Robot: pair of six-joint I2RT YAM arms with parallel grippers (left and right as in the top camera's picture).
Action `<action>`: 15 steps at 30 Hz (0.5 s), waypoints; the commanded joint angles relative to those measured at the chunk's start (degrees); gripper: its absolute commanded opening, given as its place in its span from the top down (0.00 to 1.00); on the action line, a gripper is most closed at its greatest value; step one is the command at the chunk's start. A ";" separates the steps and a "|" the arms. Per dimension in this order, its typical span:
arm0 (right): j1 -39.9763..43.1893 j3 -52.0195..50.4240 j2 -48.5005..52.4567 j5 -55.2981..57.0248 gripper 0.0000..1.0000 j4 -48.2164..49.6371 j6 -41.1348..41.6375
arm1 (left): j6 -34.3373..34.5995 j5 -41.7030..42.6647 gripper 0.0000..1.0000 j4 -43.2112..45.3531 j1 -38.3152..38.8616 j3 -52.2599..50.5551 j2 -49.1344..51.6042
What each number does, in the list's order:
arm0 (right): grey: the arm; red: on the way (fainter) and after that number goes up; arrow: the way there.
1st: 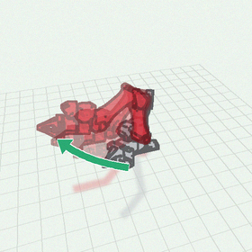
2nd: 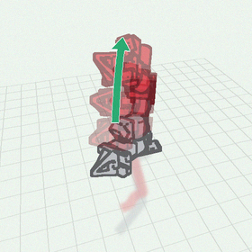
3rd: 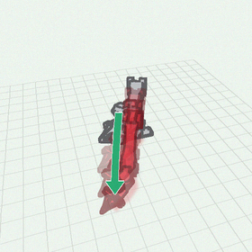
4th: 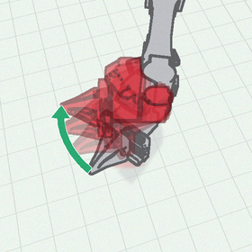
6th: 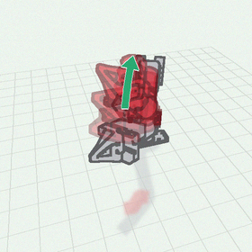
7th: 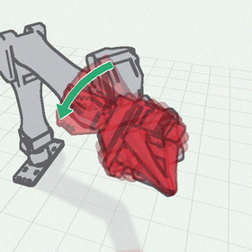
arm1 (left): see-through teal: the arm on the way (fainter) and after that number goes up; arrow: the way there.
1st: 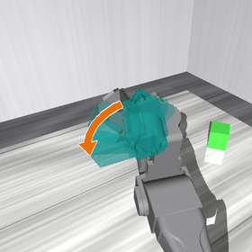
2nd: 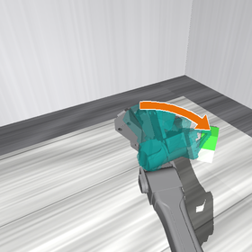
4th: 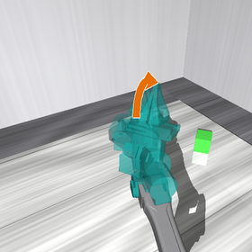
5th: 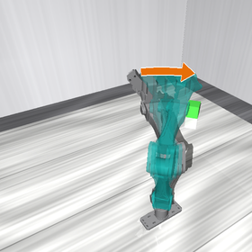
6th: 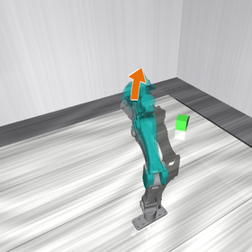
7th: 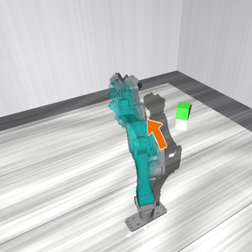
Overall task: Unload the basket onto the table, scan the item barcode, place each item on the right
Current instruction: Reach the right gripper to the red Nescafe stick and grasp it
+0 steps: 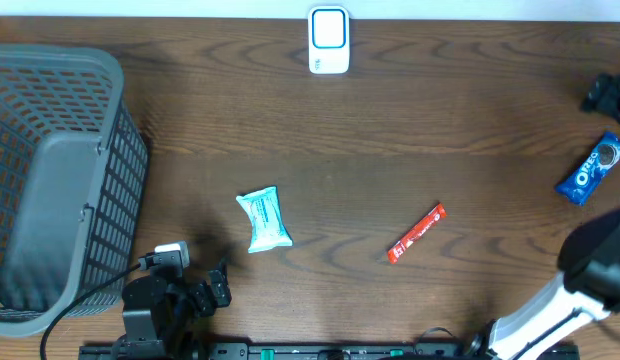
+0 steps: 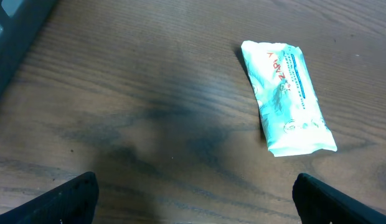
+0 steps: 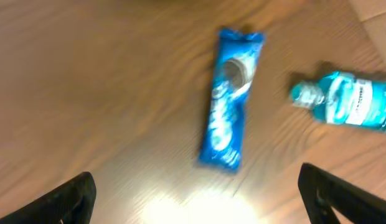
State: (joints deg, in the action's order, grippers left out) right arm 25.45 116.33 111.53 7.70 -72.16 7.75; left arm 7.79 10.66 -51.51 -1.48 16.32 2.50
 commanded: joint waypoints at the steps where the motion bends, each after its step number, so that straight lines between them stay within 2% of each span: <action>1: -6.23 1.31 -7.06 -7.34 0.01 -5.16 6.58 | 0.44 0.68 0.00 -2.23 -0.22 -0.35 -0.39; 4: -11.39 1.31 -9.31 -15.58 0.01 -8.59 10.91 | 0.44 0.68 0.00 -2.23 -0.22 -0.35 -0.39; 6: -14.78 1.29 -9.40 -22.62 0.07 -11.74 13.46 | 0.44 0.68 0.00 -2.23 -0.22 -0.35 -0.39; 7: -17.16 0.94 -9.16 -25.62 0.01 -13.60 13.46 | 0.44 0.68 0.00 -2.23 -0.22 -0.35 -0.39; 9: -20.31 -0.07 -8.79 -25.29 0.01 -16.57 16.65 | 0.46 0.68 0.00 -2.23 -0.22 -0.35 -0.39; 13: -28.22 -6.67 -7.74 -17.42 0.01 -22.51 33.73 | 0.44 0.68 0.00 -2.23 -0.22 -0.35 -0.39; 15: -31.54 -11.69 -7.56 -14.51 0.14 -21.97 39.54 | 0.44 0.68 0.00 -2.23 -0.22 -0.35 -0.39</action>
State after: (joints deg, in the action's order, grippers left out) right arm -2.04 110.10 102.54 -10.98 -94.15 32.40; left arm 7.79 10.66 -51.51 -1.48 16.32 2.50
